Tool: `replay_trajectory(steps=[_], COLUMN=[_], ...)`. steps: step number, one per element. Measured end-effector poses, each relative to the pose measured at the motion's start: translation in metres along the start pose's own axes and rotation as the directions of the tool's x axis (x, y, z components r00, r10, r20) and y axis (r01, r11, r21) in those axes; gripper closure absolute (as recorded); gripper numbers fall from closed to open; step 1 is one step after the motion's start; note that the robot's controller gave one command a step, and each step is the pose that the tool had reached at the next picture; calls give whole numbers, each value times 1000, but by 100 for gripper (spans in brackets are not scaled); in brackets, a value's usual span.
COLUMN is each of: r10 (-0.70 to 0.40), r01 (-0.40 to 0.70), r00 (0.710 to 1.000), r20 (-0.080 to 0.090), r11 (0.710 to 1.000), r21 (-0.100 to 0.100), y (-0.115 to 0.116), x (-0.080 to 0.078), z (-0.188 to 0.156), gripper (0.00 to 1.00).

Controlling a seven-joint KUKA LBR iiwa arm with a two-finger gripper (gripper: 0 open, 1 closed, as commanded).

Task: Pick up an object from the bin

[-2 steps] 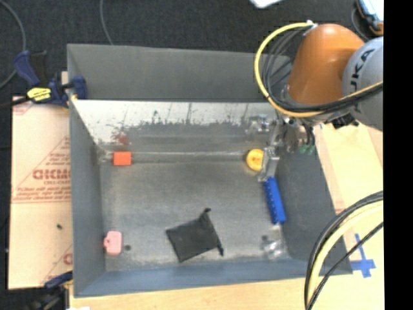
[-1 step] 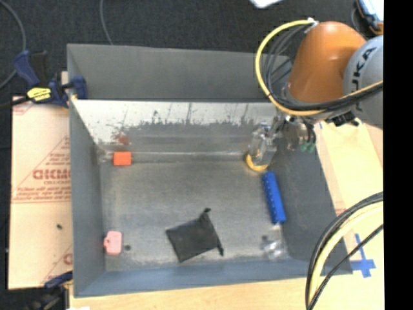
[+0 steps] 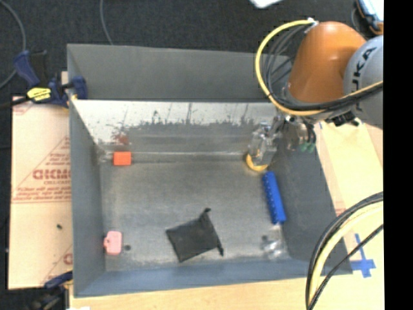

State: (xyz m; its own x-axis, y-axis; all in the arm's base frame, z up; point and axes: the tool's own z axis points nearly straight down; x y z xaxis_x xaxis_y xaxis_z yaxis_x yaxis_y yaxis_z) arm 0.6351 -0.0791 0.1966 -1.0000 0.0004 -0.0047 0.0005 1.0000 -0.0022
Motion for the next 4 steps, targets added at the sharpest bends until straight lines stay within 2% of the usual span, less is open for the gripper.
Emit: replay_trajectory(steps=[1, 2, 3, 4], r10=[-369, -125, -126, -232], r01=[369, 125, 126, 232], r00=[930, 992, 992, 973], r20=[1, 5, 5, 6], r11=[930, 992, 992, 973], r21=[-1, 1, 2, 1], y=[56, 43, 43, 95], x=[32, 24, 24, 49], z=[53, 66, 66, 127], gripper=[100, 0, 0, 0])
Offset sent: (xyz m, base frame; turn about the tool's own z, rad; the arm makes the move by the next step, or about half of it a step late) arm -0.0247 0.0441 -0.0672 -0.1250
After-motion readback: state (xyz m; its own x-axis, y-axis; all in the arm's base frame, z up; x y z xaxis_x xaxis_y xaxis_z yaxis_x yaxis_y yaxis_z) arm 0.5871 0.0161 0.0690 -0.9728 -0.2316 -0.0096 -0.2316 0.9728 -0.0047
